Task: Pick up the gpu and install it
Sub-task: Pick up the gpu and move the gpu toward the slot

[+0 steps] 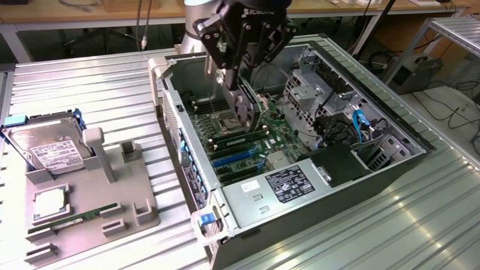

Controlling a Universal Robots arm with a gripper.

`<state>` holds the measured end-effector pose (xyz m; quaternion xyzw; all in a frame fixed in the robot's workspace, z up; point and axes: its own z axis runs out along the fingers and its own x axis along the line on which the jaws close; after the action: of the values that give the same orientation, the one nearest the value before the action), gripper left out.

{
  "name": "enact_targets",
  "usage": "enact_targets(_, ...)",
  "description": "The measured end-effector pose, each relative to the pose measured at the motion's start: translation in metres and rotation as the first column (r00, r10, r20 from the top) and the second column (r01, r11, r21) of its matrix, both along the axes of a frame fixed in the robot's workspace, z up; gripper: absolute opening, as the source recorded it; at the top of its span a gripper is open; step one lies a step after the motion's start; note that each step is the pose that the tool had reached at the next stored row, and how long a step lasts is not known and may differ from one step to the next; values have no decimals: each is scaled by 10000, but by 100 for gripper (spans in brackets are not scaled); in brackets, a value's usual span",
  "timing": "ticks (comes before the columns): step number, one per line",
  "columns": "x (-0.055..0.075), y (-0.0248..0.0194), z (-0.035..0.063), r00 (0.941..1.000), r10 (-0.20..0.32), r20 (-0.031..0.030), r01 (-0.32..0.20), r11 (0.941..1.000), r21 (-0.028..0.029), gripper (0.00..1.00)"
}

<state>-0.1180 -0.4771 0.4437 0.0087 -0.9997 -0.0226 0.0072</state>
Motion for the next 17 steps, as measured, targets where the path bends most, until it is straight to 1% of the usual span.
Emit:
enact_targets(2, 96, 8, -38, 10000, 2, -7, -2, 10000, -6, 26)
enact_targets(5, 327, 31, -131, 10000, 2, -24, -2, 10000, -15, 26)
enact_targets(12, 658, 62, -263, 10000, 1, -48, -1, 10000, -33, 26)
enact_targets(15, 793, 68, -318, 10000, 2, -56, -2, 10000, -31, 26)
enact_targets(17, 910, 69, -365, 10000, 1, -64, -2, 10000, -32, 26)
